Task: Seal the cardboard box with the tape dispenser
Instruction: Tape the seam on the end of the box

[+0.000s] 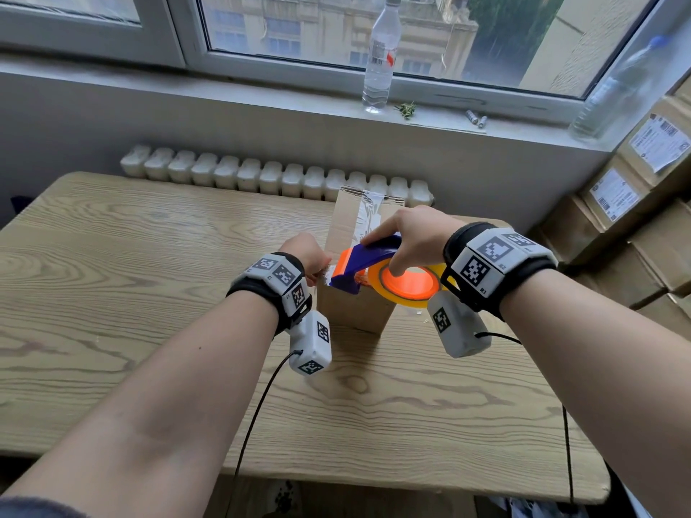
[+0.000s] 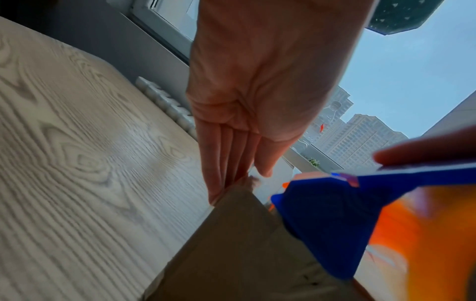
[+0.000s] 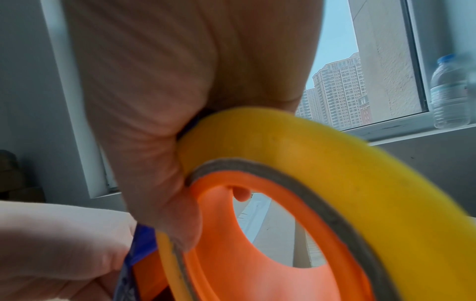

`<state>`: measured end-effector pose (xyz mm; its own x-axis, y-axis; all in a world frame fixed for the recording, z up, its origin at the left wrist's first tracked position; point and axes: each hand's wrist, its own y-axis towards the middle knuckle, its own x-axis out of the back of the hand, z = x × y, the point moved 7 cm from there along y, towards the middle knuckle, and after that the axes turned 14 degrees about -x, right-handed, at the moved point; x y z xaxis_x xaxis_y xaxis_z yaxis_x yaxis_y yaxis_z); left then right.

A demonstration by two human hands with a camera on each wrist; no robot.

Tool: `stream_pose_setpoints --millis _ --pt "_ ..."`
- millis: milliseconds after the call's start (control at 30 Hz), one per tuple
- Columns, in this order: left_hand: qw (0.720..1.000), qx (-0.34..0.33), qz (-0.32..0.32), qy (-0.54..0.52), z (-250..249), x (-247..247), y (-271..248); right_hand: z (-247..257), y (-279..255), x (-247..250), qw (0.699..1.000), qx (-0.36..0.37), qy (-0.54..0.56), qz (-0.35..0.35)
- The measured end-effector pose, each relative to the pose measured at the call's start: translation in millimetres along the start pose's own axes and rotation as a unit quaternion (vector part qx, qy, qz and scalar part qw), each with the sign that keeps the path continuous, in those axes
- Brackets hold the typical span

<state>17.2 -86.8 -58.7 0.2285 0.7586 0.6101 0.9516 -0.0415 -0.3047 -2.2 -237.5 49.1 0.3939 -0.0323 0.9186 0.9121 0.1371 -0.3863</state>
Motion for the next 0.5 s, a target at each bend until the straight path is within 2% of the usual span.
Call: stream_pose_setpoints --millis 167,333,500 --pt "0.999 -0.013 0.008 0.050 2.0 -1.0 0.1 -0.3 0.2 -0.4 1.000 0.006 0.001 0.002" --pt "0.995 -0.033 -0.011 0.098 -1.9 7.2 -1.2 -1.7 1.4 0.7 1.000 0.011 -0.005 0.011" --pt "0.998 -0.024 0.020 0.061 2.0 1.8 0.5 -5.8 2.8 2.0 1.000 0.009 -0.009 0.014"
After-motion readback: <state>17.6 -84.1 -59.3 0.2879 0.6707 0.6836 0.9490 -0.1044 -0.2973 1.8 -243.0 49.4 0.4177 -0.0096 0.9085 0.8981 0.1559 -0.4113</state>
